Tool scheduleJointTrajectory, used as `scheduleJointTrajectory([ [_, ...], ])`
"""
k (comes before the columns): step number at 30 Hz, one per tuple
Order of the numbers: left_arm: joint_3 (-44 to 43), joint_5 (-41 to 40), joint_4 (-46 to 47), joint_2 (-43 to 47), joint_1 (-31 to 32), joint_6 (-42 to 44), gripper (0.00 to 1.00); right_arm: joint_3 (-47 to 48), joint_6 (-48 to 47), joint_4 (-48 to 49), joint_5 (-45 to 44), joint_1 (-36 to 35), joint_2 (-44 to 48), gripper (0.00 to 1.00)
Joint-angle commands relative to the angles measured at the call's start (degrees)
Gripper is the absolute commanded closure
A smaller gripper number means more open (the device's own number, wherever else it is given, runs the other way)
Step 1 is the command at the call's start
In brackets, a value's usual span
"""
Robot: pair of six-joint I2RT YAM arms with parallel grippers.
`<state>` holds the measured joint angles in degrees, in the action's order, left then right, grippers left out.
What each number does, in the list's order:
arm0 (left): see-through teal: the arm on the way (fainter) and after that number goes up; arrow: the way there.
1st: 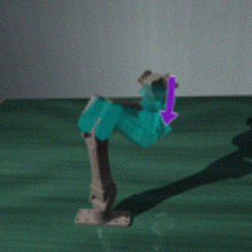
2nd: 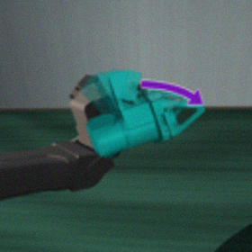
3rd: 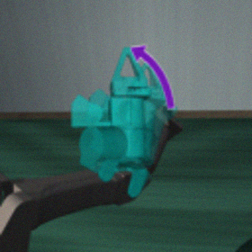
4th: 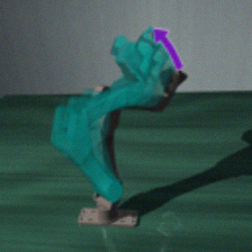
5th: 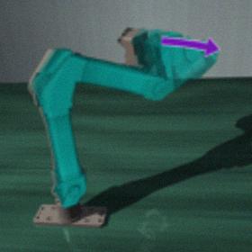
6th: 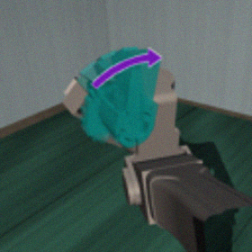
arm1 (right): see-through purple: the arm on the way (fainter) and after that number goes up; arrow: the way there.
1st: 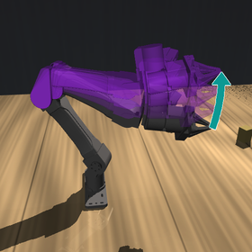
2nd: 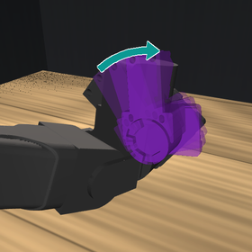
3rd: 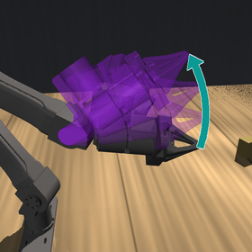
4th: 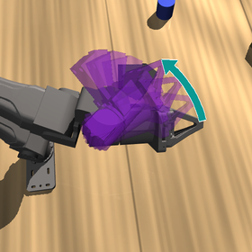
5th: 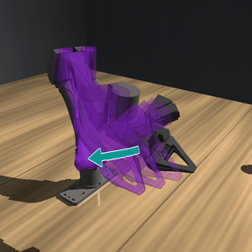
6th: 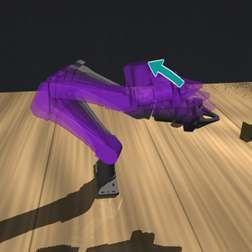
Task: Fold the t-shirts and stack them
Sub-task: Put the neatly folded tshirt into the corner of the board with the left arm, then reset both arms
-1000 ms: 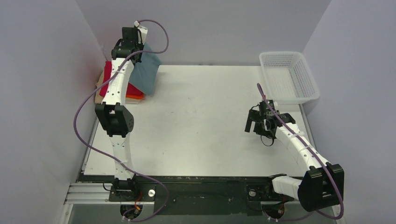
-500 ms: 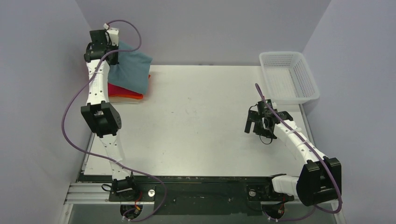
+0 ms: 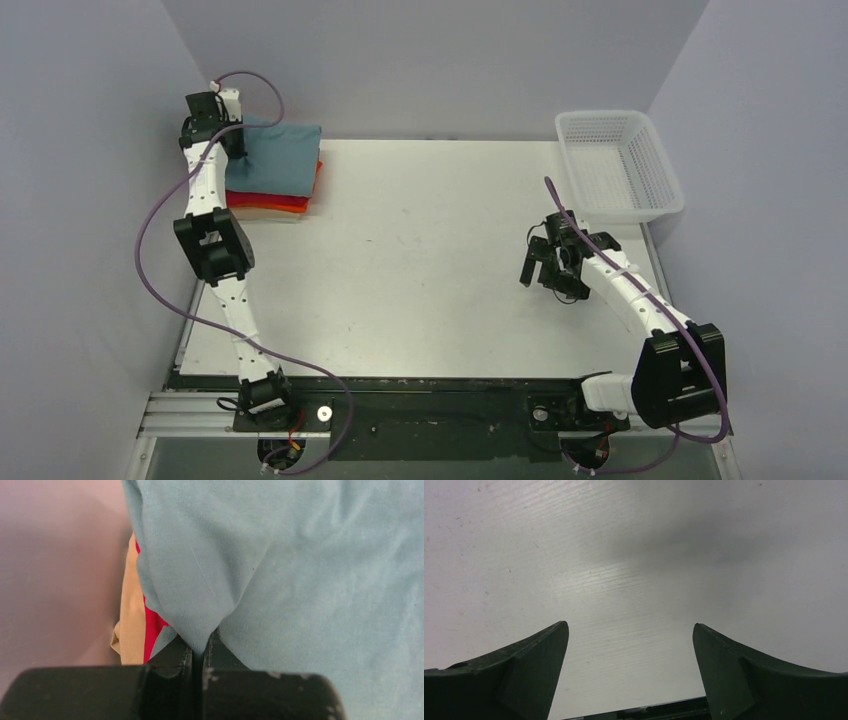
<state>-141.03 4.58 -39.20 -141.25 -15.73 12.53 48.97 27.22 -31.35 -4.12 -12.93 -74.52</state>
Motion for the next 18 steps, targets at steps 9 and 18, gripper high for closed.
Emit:
scheduleJointTrajectory([
  [9,-0.20,-10.95,9.64,5.57,-2.33,-7.28,0.21,3.10,1.88,-3.21,-3.01,-2.08,1.90,0.11],
  [18,3.28,-6.84,-0.08,22.75,-1.05,-25.42,0.14,0.40,5.46,-3.89,-8.43,-1.69,12.34,0.04],
])
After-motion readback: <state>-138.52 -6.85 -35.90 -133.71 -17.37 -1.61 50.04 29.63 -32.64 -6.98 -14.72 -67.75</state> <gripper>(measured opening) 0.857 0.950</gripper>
